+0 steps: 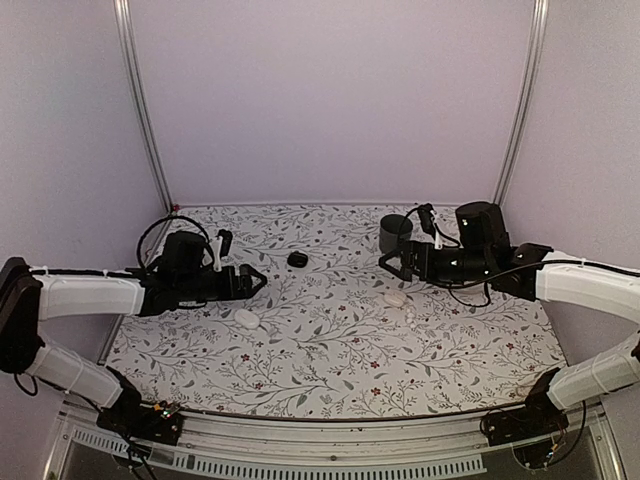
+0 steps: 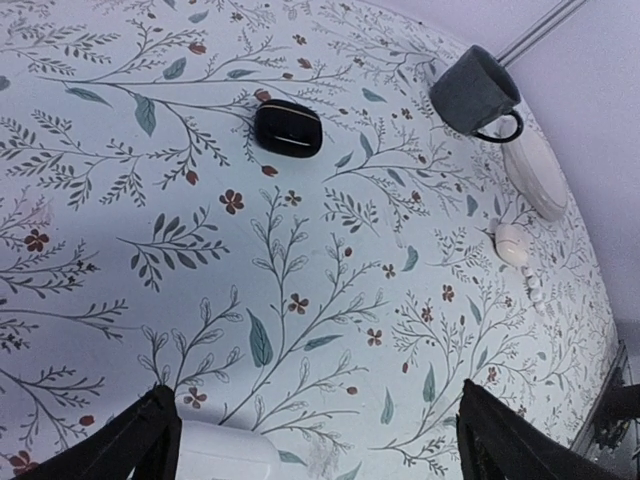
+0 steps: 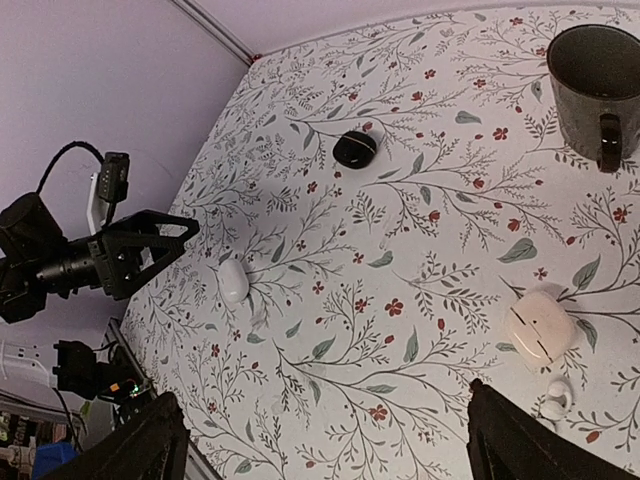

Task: Insert the wireless bluetooth earbuds into the charging case
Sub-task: Pick up the charging case from the center of the board, then pass from the left arm to the right

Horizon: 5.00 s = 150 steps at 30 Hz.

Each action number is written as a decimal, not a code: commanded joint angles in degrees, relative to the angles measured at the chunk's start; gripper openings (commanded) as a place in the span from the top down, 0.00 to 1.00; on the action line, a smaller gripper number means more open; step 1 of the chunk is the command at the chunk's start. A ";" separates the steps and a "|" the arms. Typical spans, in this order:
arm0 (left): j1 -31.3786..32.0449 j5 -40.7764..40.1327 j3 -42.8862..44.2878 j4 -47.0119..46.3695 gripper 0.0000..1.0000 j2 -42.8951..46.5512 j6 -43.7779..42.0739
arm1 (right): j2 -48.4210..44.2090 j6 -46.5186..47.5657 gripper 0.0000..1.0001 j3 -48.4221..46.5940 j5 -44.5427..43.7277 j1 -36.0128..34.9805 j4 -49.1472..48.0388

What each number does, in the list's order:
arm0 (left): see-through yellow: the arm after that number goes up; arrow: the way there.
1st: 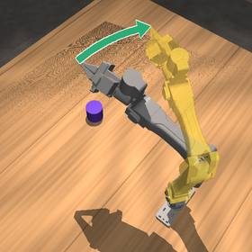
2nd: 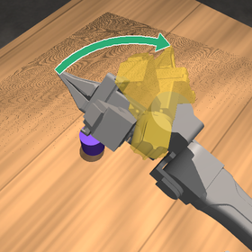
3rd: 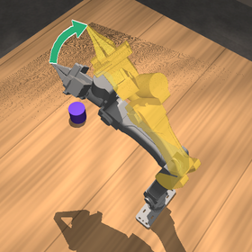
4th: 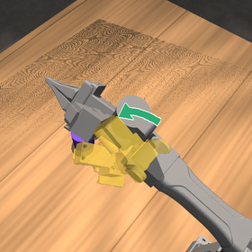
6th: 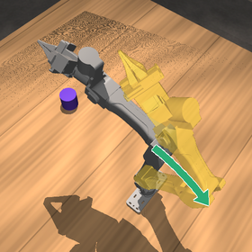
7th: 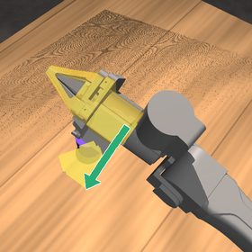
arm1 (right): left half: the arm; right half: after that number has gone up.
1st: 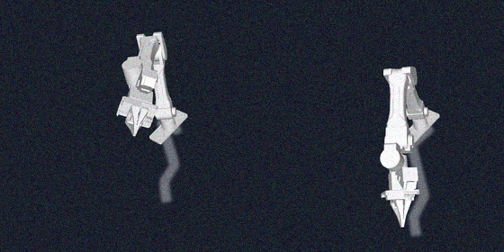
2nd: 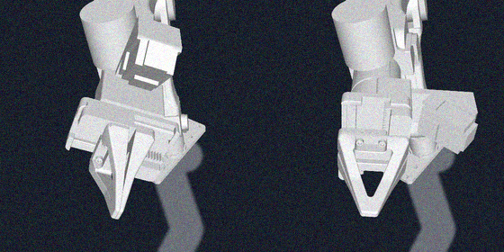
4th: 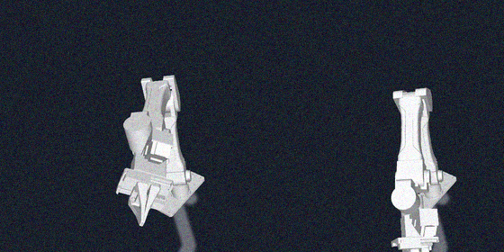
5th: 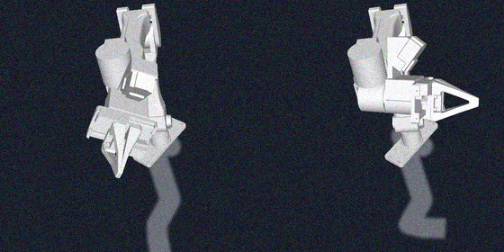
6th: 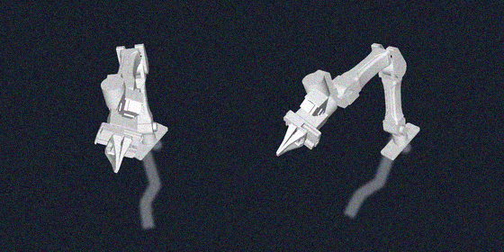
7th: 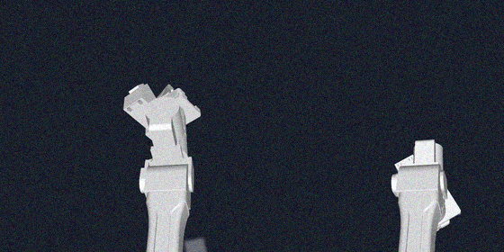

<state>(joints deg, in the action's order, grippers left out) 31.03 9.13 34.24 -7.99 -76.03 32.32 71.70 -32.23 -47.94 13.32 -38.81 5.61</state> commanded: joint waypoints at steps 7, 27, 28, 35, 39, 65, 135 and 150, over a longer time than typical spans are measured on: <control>0.26 -7.71 25.50 11.40 0.04 -23.67 -11.29 | -3.98 -2.11 0.01 2.60 -4.20 2.12 2.02; 1.20 -9.08 34.43 16.91 0.08 -33.52 -13.64 | -9.57 -2.37 0.01 5.52 -7.06 2.82 3.10; 1.22 -8.88 35.21 17.61 0.08 -34.16 -13.88 | -9.42 -2.33 0.01 5.45 -7.02 2.82 3.09; 1.31 -9.21 32.88 17.78 0.08 -31.16 -12.21 | -10.05 -3.16 0.01 6.72 -7.05 2.86 3.12; 1.32 -9.13 27.22 14.69 0.07 -25.70 -11.02 | -9.12 -3.28 0.01 6.54 -6.94 2.94 2.66; -2.99 -20.63 -2.90 5.94 0.04 17.43 -6.77 | -12.59 1.74 0.01 7.62 -24.37 4.88 0.06; 17.43 -27.74 6.00 3.58 0.78 -5.70 3.69 | -4.92 5.65 0.01 9.09 1.29 3.67 -10.86; 19.50 1.02 4.65 -17.25 0.80 1.02 -16.12 | 11.92 -0.55 0.05 -6.05 10.04 -6.36 -15.96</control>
<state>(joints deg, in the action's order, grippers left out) 49.39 2.83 35.70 -20.47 -73.63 22.26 80.23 -28.45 -50.43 21.15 -43.46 -7.53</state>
